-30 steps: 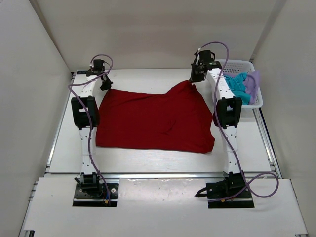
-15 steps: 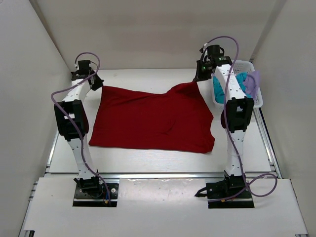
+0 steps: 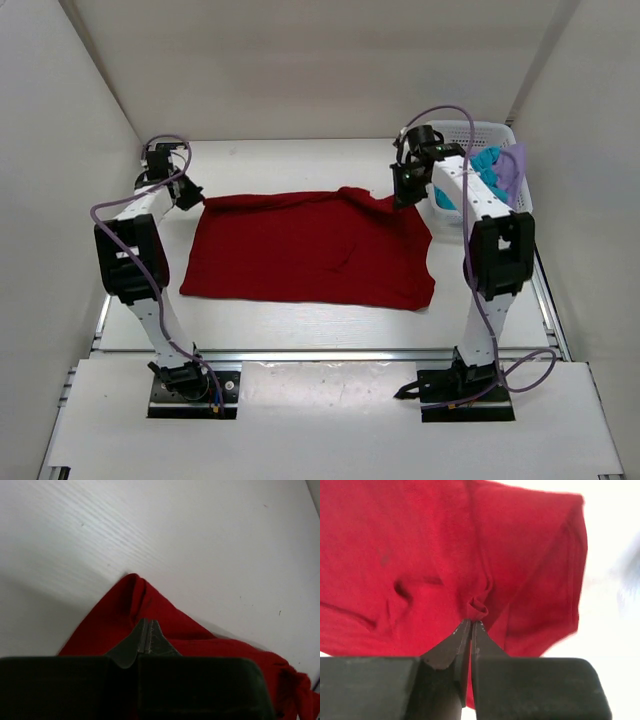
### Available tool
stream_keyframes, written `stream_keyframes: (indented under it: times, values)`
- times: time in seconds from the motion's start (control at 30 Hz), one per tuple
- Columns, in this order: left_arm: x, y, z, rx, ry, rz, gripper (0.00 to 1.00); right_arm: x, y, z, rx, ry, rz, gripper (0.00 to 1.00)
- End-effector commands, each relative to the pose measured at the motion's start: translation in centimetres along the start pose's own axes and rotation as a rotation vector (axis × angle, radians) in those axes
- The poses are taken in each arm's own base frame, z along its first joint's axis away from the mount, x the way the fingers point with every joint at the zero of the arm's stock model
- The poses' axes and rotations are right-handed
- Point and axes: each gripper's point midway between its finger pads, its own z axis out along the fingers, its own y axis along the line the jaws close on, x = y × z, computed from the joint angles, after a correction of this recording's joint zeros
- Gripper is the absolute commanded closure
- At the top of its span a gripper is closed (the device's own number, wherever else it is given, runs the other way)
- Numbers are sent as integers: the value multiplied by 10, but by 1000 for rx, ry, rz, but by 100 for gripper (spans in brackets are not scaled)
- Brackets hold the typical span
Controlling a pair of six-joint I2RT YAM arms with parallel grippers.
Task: Fold and stack the t-shirts
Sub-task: Grap the side of the flattened tshirt furthest away from the robot with both arms, then fold the other side of the tshirt into a rectangle
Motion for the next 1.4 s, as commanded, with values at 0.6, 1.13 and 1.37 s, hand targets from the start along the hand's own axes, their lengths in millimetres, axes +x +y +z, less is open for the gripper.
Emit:
stream_keyframes:
  times: [0.6, 1.13, 1.37]
  values:
    - [-19, 24, -76, 127, -90, -128, 100, 77, -9, -73, 82, -289, 146, 100]
    - [14, 40, -106, 188, -161, -236, 60, 133, 4, -48, 23, -379, 245, 68]
    - [69, -29, -106, 281, -129, -58, 60, 82, 67, -28, -164, -432, 92, 92]
